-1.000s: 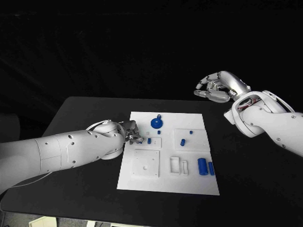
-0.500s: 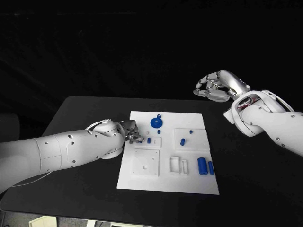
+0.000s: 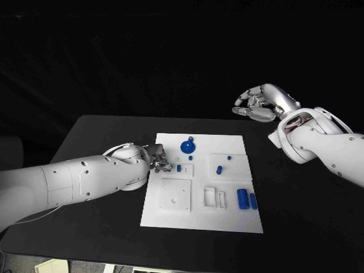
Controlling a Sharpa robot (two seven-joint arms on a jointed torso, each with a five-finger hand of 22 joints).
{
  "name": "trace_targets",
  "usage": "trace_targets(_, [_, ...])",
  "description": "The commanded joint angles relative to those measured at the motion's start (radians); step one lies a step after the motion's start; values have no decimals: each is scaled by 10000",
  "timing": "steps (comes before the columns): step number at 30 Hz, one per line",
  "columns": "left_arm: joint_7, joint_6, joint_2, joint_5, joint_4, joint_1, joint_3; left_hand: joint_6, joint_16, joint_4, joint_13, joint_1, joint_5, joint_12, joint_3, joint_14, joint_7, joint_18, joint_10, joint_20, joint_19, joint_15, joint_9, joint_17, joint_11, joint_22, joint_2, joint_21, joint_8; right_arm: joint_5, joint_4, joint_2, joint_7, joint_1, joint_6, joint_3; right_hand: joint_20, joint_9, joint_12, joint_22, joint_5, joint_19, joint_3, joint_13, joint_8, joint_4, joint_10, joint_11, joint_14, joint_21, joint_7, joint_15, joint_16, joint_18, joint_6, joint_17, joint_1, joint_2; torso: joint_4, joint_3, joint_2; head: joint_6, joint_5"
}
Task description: Assemble the parts on the task board
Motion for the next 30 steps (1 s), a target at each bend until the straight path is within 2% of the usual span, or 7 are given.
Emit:
trace_targets(1, [-2,397,32,-31,18,-80,-41,57,-40,-1231,11,102,52,-49,1165,484,-31,114,173,-1101,84,-561,14,13,-233,6,31,21,57,-8,11,6,85,1,91,6,-68,15,-59,50,38,31,-23,-14,-52,43,-67,1,28,-64,76,-31,-47,858,9,13,105,20,3,8,3,2,3])
trace_targets(16, [64,445,112,3,-125,-122,-40,-21,-59,-1190,28,54,-72,-52,1158,489,7,114,196,-1095,96,-530,-58,29,-193,6,-9,12,-14,2,8,7,79,1,96,5,-66,17,-59,52,62,32,-33,-15,-56,53,-66,2,29,-67,76,-30,-49,858,10,15,94,19,-4,3,6,-13,-14])
trace_targets(30, [89,485,112,82,-184,-122,-40,48,-128,-520,54,-393,-385,-104,1050,501,42,119,234,-1089,118,-484,-276,69,-149,7,-424,-29,-91,4,8,-3,74,1,100,5,-64,19,-61,55,105,33,-49,-17,-62,80,-68,3,28,-73,77,-29,-54,858,10,19,66,19,-3,5,1,-33,-17])
